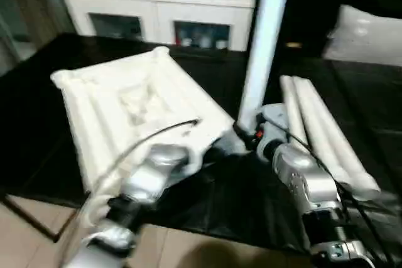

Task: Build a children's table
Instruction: Rotate leg to tighten, then rotate table base

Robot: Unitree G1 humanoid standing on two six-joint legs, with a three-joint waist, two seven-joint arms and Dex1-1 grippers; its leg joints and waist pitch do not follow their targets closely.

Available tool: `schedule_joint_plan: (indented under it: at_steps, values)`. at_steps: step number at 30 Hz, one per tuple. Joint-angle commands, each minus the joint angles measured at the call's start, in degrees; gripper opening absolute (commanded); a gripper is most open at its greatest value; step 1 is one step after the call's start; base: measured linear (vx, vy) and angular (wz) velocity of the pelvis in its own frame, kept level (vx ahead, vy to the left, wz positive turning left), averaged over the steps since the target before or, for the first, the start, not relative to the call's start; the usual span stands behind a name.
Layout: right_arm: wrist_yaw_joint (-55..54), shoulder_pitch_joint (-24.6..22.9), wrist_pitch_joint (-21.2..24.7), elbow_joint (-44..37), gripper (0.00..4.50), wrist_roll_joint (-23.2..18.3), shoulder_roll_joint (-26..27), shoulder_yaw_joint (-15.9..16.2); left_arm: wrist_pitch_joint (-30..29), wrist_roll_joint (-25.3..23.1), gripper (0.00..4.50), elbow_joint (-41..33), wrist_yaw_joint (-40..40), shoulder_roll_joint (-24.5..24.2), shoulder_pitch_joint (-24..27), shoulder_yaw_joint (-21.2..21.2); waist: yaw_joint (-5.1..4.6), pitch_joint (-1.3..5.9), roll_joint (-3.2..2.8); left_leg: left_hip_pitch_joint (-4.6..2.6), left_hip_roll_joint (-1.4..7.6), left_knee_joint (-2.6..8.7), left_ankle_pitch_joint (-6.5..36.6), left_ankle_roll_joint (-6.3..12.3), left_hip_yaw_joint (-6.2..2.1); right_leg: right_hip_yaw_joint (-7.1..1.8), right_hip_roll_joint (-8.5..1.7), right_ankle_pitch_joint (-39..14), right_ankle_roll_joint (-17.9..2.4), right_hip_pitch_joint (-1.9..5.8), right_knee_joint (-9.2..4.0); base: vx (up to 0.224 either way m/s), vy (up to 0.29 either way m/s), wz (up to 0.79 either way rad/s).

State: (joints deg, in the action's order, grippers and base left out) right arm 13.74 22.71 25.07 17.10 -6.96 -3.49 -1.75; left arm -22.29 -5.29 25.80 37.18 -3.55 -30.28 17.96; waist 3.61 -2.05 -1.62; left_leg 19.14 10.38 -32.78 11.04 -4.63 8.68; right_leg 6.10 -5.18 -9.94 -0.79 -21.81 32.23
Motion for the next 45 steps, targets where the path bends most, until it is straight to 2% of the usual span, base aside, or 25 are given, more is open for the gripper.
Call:
schedule_joint_plan:
  at_steps: [1, 3, 5, 6, 7, 10, 12, 15, 18, 20, 21, 22, 23, 24, 26, 29, 30, 31, 32, 34, 35, 36, 37, 41, 45]
  values:
    - [1.3, -2.4, 2.2, 1.5, 3.27, -0.2, 1.3, 1.9, 2.6, -0.8, 0.00, 0.5, -3.6, 0.8, -2.1, -0.5, 0.13, 2.51, 0.25, 0.24, 2.03, 4.56, 18.4, 1.66, -0.59, -2.55, -3.35, -26.1, -3.7, 1.67, -5.12, 0.000, 0.000, 0.00]
    - [1.7, -2.9, 1.8, 0.3, 3.46, -0.6, 1.3, 1.5, 3.4, -1.3, 0.00, 0.2, -3.3, 0.1, -2.0, 0.0, -0.07, 2.70, 0.07, 1.01, 2.14, 4.78, 17.2, 1.67, -0.77, -2.71, -3.34, -22.2, -4.8, 2.30, -4.46, 0.000, 0.000, 0.00]
    - [1.7, -3.1, 1.1, -0.4, 3.66, 0.0, 1.0, 2.1, 4.2, -1.7, 0.00, 0.2, -3.1, -0.6, -1.8, 0.4, 0.11, 3.04, 0.07, 0.98, 2.24, 4.47, 14.8, 1.81, -0.58, -3.01, -3.53, -18.0, -6.4, 2.25, -4.06, 0.000, 0.000, 0.00]
    - [1.7, -3.1, 1.1, -0.4, 3.71, 0.0, 1.0, 2.1, 4.2, -1.7, 0.00, 0.2, -3.1, -0.6, -1.8, 0.4, -0.08, 3.11, 0.26, 1.21, 2.24, 4.39, 13.8, 1.97, -0.63, -3.03, -3.41, -16.5, -7.0, 2.46, -3.68, 0.000, 0.000, 0.00]
    - [1.4, -3.4, -0.7, -0.7, 3.79, 0.1, 0.4, 2.2, 5.6, -2.3, 0.00, 1.1, -3.6, -1.1, -1.8, 0.4, 0.07, 3.17, 0.25, 1.01, 2.14, 4.07, 12.0, 2.62, -0.22, -3.20, -3.52, -14.1, -8.6, 2.26, -3.59, 0.000, 0.000, 0.00]
    - [2.3, -4.3, -1.3, -2.6, 4.10, 0.0, -0.6, 2.1, 8.0, -2.8, 0.00, 1.5, -4.2, -1.8, -1.4, 0.3, 0.32, 3.45, 0.35, 1.48, 2.03, 3.69, 7.4, 3.96, -0.10, -3.28, -3.57, -9.7, -9.7, 2.75, -2.86, 0.000, 0.000, 0.00]
    - [3.1, -4.9, -1.5, -4.3, 4.20, 0.0, -1.2, 2.2, 8.1, -1.9, 0.43, 1.0, -4.0, -1.6, -1.2, -0.4, 0.49, 3.63, 0.51, 1.90, 1.89, 3.30, 4.6, 4.93, -0.04, -3.29, -3.51, -6.7, -10.3, 2.84, -2.40, 0.000, 0.000, 0.00]
    - [5.8, -7.0, 0.1, -10.7, 4.48, -2.5, -2.0, 1.2, 8.0, 0.6, 0.57, -2.3, -3.1, -1.2, 0.1, -2.3, 0.70, 3.45, 0.61, 1.92, 2.06, 3.32, 6.1, 5.66, 0.09, -3.23, -3.59, -8.9, -10.6, 2.57, -2.64, 0.000, 0.000, 0.00]
    - [5.9, -8.6, 0.2, -13.5, 4.50, -1.8, -3.5, 1.2, 9.0, 0.7, 0.97, -4.5, -4.0, -1.7, 1.0, -3.0, 0.92, 3.21, 0.47, 1.76, 2.38, 3.56, 8.2, 4.91, -0.01, -3.21, -3.47, -12.1, -9.7, 2.33, -2.84, 0.000, 0.000, 0.00]
    - [7.0, -9.9, 1.4, -15.4, 4.50, -3.3, -4.6, 0.8, 6.9, 3.5, 1.00, -9.0, -2.8, -2.0, 2.4, -5.3, 1.20, 3.06, 0.51, 1.66, 2.42, 3.66, 9.2, 4.31, 0.08, -3.32, -3.55, -14.0, -9.1, 2.23, -3.00, 0.000, 0.000, 0.00]
    - [9.7, -11.0, 3.5, -17.4, 4.50, -5.5, -5.7, 1.0, 4.0, 5.9, 1.00, -13.7, -1.3, -3.1, 3.8, -7.0, 1.41, 3.05, 0.71, 1.71, 2.43, 3.73, 9.6, 4.12, 0.04, -3.31, -3.66, -15.0, -8.9, 2.45, -2.91, 0.000, 0.000, 0.00]
    - [10.4, -11.4, 3.9, -17.9, 4.50, -5.9, -6.0, 1.1, 3.3, 6.4, 1.00, -15.0, -0.9, -3.4, 4.2, -7.4, 1.48, 3.01, 0.70, 1.81, 2.53, 3.79, 9.8, 4.19, 0.00, -3.35, -3.76, -15.2, -9.0, 2.47, -2.91, 0.000, 0.000, 0.00]
    - [11.4, -11.9, 4.4, -18.8, 4.50, -6.4, -6.4, 1.5, 2.5, 7.0, 1.00, -16.5, -0.6, -3.9, 4.7, -7.9, 1.52, 2.88, 0.58, 1.61, 2.45, 3.75, 10.4, 4.15, 0.12, -3.34, -3.49, -16.3, -8.6, 2.01, -3.18, 0.000, 0.000, 0.00]
    - [11.4, -11.9, 4.4, -18.8, 4.50, -6.4, -6.4, 1.5, 2.5, 7.0, 1.00, -16.5, -0.6, -3.9, 4.7, -7.9, 1.55, 2.86, 0.55, 1.65, 2.45, 3.81, 10.6, 4.04, 0.05, -3.32, -3.43, -16.6, -8.5, 2.03, -3.15, 0.000, 0.000, 0.00]
    - [13.5, -12.8, 4.7, -20.0, 4.50, -6.0, -7.4, 3.5, 0.3, 5.8, 1.00, -18.7, -2.0, -6.5, 5.4, -9.8, 1.57, 2.81, 0.49, 1.64, 2.36, 3.89, 11.5, 3.33, 0.03, -3.26, -3.30, -17.5, -7.8, 1.99, -3.22, 0.000, 0.000, 0.00]
    - [16.1, -13.9, 6.5, -21.9, 4.50, -6.2, -8.6, 6.6, -2.2, 4.3, 0.71, -20.6, -4.2, -10.9, 5.9, -13.8, 1.56, 2.85, 0.59, 1.67, 2.28, 3.94, 10.7, 3.05, -0.15, -3.27, -3.16, -16.5, -6.8, 2.09, -3.01, 0.000, 0.000, 0.00]
    - [17.2, -14.2, 7.6, -22.3, 4.50, -6.2, -9.1, 8.7, -4.0, 4.5, 0.71, -22.1, -5.0, -14.0, 6.5, -17.0, 1.48, 2.83, 1.01, 1.79, 2.24, 3.93, 10.4, 3.17, -0.11, -3.28, -3.08, -16.2, -6.7, 2.16, -3.01, 0.000, 0.000, 0.00]
    - [17.6, -14.3, 7.8, -22.3, 4.50, -6.0, -9.4, 9.5, -4.8, 4.9, 0.52, -23.0, -5.3, -15.3, 6.7, -18.5, 1.29, 2.84, 0.55, 1.95, 2.18, 3.98, 9.7, 2.98, -0.22, -3.26, -3.15, -15.2, -7.0, 2.25, -2.73, 0.000, 0.000, 0.00]
    - [17.5, -14.2, 7.9, -21.8, 4.50, -5.6, -9.3, 10.0, -5.6, 4.9, 0.41, -23.5, -5.6, -16.5, 6.9, -19.7, 1.15, 2.86, 0.73, 1.57, 2.28, 3.85, 9.7, 2.70, -0.10, -3.24, -3.02, -14.6, -7.6, 1.93, -2.81, 0.000, 0.000, 0.00]
    - [16.3, -13.4, 8.9, -19.8, 4.50, -4.5, -8.9, 10.5, -7.4, 3.0, 0.33, -23.6, -6.0, -20.9, 7.6, -21.4, 1.49, 2.70, 0.70, 1.32, 2.31, 3.97, 9.9, 2.25, -0.09, -3.37, -2.91, -14.8, -8.4, 1.65, -2.54, 0.000, 0.000, 0.00]
    - [15.3, -12.3, 9.3, -17.8, 4.50, -3.6, -8.3, 10.6, -8.5, 0.0, 0.21, -23.5, -5.9, -25.3, 8.8, -21.4, 1.52, 2.72, 0.69, 1.28, 2.31, 3.99, 10.0, 2.11, -0.01, -3.42, -2.89, -14.8, -8.3, 1.65, -2.56, 0.000, 0.000, 0.00]
    - [15.2, -12.1, 9.4, -17.5, 4.50, -3.5, -8.3, 10.6, -8.7, -0.4, 0.10, -23.5, -5.8, -26.0, 9.0, -21.4, 1.57, 2.75, 0.78, 1.22, 2.37, 3.99, 10.0, 1.85, -0.13, -3.42, -2.91, -14.6, -8.3, 1.56, -2.42, 0.000, 0.000, 0.00]
    - [14.7, -11.2, 9.3, -16.0, 4.50, -3.0, -7.9, 10.8, -9.3, -2.5, 0.10, -23.3, -5.4, -29.0, 10.1, -20.9, 1.48, 2.70, 0.87, 1.05, 2.38, 4.07, 10.1, 1.28, -0.11, -3.52, -2.92, -13.8, -8.4, 1.51, -2.31, 0.000, 0.000, 0.00]
    - [13.8, -9.7, 9.8, -13.8, 4.50, -2.2, -7.7, 11.7, -9.9, -3.7, 0.10, -22.3, -5.2, -32.4, 12.3, -19.7, 1.83, 2.65, 0.50, 0.78, 2.37, 4.19, 11.5, 0.35, -0.13, -3.67, -3.00, -12.2, -9.2, 1.40, -2.03, 0.000, 0.000, 0.00]
    - [13.3, -8.6, 9.8, -11.9, 4.50, -1.8, -7.5, 12.2, -12.3, -4.8, 0.10, -22.6, -5.0, -34.3, 14.0, -18.2, 2.01, 2.64, 0.61, 0.77, 2.33, 4.32, 12.9, -0.26, -0.18, -3.75, -3.16, -12.8, -8.9, 1.53, -2.14, 0.000, 0.000, 0.00]
